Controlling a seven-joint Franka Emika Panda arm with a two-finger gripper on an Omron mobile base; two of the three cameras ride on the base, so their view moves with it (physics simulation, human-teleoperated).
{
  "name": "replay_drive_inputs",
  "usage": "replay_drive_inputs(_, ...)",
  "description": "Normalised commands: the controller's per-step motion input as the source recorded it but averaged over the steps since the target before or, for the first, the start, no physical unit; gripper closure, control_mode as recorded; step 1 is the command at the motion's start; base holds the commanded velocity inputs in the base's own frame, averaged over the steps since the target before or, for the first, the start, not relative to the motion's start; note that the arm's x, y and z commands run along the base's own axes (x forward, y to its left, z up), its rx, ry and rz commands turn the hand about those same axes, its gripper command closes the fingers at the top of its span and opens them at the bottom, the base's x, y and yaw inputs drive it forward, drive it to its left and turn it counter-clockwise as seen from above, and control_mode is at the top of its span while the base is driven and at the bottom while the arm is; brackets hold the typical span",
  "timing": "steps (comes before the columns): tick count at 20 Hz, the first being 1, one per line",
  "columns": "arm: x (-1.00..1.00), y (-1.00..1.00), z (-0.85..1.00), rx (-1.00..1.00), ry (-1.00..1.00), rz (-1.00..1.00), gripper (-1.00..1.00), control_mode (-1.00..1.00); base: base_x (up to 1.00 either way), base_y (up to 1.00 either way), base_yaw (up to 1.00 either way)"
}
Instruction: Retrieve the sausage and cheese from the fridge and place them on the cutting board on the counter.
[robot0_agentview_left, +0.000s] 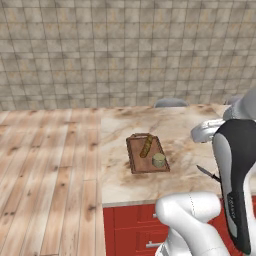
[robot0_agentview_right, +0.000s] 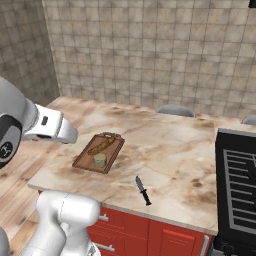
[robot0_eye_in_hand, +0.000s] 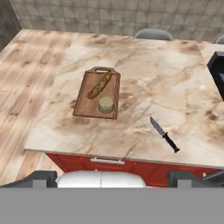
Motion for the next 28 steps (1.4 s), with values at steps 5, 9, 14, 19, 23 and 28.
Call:
replay_drive_inputs(5, -0.53, 0.03, 0.00, 0.00, -0.01, -0.03, -1.00, -1.00, 0.00, 0.00, 0.00)
replay_drive_inputs(9, -0.12, 0.00, 0.00, 0.00, -0.02, -0.03, -1.00, -1.00, 0.00, 0.00, 0.00)
replay_drive_inputs(14, 0.00, 0.00, 0.00, 0.00, 0.00, 0.00, -1.00, -1.00, 0.00, 0.00, 0.00)
replay_drive_inputs(19, 0.00, 0.00, 0.00, 0.00, 0.00, 0.00, -1.00, 1.00, -0.33, 0.00, -0.02)
replay_drive_inputs(23, 0.00, 0.00, 0.00, 0.00, 0.00, 0.00, -1.00, 1.00, -1.00, 0.00, -0.19)
replay_drive_inputs(28, 0.00, 0.00, 0.00, 0.00, 0.00, 0.00, -1.00, 1.00, -0.81, 0.00, -0.53)
